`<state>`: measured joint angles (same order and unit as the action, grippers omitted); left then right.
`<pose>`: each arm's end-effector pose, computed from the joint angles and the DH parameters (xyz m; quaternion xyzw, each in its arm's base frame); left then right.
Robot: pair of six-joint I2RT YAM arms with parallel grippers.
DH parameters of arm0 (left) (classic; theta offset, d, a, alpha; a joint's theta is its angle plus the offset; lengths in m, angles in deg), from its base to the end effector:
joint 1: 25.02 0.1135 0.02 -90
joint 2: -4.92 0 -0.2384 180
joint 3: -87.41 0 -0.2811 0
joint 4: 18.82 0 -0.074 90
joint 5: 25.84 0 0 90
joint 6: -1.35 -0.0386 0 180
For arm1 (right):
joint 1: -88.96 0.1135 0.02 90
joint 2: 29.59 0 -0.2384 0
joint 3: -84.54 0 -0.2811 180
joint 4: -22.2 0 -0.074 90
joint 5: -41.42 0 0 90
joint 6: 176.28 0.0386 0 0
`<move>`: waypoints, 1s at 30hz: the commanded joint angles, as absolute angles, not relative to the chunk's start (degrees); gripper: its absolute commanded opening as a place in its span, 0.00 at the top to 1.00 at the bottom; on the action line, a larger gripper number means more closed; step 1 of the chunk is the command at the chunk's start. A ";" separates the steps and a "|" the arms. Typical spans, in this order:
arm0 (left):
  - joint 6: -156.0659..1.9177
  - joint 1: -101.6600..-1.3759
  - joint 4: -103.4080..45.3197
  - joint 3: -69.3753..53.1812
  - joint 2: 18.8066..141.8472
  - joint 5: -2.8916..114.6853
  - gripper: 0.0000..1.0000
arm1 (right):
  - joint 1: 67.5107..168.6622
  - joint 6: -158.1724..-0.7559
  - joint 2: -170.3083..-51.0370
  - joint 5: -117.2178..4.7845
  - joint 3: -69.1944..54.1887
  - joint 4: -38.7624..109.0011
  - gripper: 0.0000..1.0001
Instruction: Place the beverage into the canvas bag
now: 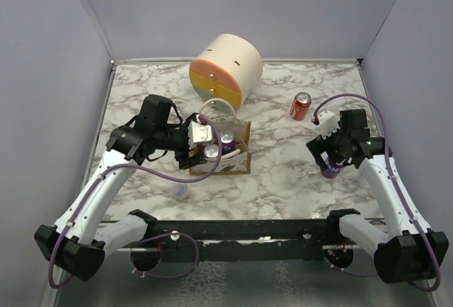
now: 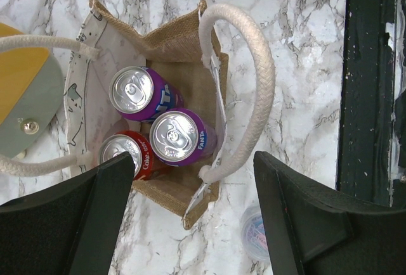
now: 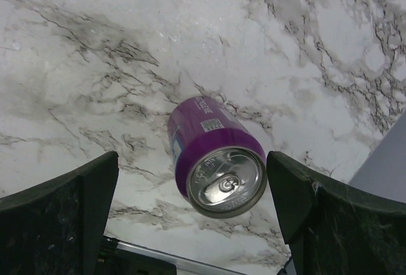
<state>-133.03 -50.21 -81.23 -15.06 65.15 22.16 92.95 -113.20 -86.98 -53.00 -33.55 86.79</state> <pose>0.2084 -0.1266 0.3313 0.6046 0.6306 -0.2672 0.4067 0.2271 0.0188 0.2390 -0.2668 0.9278 -0.0148 0.2603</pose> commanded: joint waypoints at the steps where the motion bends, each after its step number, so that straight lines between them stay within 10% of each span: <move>1: -132.49 -49.95 -80.22 -15.08 64.39 21.29 0.21 | 88.47 -117.19 -88.39 -53.65 -34.90 85.73 0.01; 15: -132.76 -49.90 -79.52 -16.14 64.23 21.19 0.21 | 75.79 -125.30 -93.22 -64.84 -36.19 86.67 0.07; 30: -128.29 -49.82 -77.04 -17.06 63.97 22.78 0.22 | 75.34 -123.63 -94.20 -69.58 -32.69 87.30 0.53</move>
<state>-131.70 -50.14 -79.38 -16.39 64.93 22.18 75.70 -124.45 -95.59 -66.01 -35.83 86.93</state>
